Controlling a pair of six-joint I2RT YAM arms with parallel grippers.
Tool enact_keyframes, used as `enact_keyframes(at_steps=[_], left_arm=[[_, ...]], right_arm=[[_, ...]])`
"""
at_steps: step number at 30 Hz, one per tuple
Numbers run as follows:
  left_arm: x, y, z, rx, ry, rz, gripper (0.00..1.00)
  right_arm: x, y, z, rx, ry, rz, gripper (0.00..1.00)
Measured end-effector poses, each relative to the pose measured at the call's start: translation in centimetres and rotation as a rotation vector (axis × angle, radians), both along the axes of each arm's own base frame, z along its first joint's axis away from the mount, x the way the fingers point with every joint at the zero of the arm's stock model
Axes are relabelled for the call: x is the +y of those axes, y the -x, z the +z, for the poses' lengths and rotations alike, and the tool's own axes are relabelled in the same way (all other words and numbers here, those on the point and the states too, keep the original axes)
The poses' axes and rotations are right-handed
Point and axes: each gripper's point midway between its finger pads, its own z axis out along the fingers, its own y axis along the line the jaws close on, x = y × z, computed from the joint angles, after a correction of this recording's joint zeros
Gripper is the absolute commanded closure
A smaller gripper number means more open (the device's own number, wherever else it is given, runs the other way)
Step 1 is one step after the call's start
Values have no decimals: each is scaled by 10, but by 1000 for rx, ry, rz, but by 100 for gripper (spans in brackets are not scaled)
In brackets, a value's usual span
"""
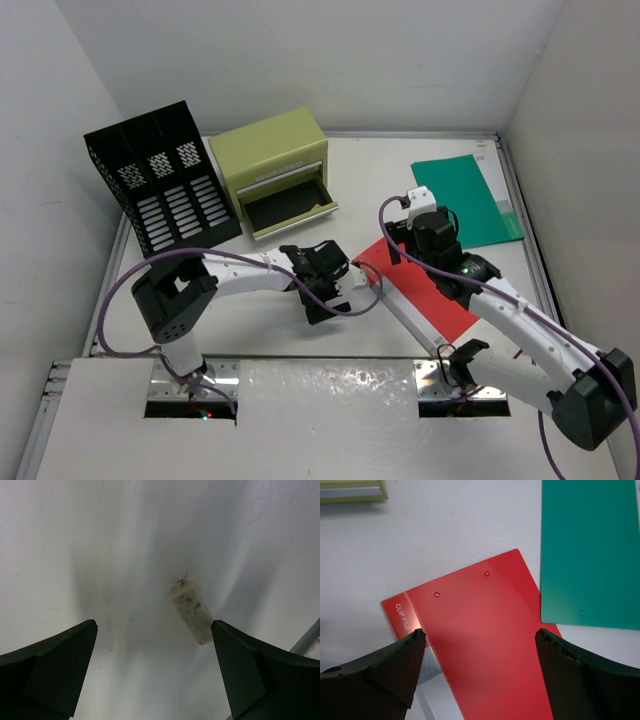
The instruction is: Organize the desk
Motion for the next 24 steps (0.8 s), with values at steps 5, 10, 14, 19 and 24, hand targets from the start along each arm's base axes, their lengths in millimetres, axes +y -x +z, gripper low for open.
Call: enact_keyframes(at_steps=[5, 10, 14, 19, 24], left_arm=[[-9, 6, -14, 30, 41, -8, 7], [-17, 4, -17, 35, 68, -9, 41], [-22, 4, -17, 40, 82, -13, 97], [-20, 5, -15, 44, 73, -23, 100], [5, -7, -3, 21, -2, 17, 100]], right_arm=[[-9, 2, 6, -21, 26, -19, 13], [-16, 6, 13, -43, 36, -34, 12], [-20, 7, 15, -55, 50, -37, 12], [-22, 7, 14, -55, 73, -37, 12], [-23, 6, 11, -42, 95, -34, 11]])
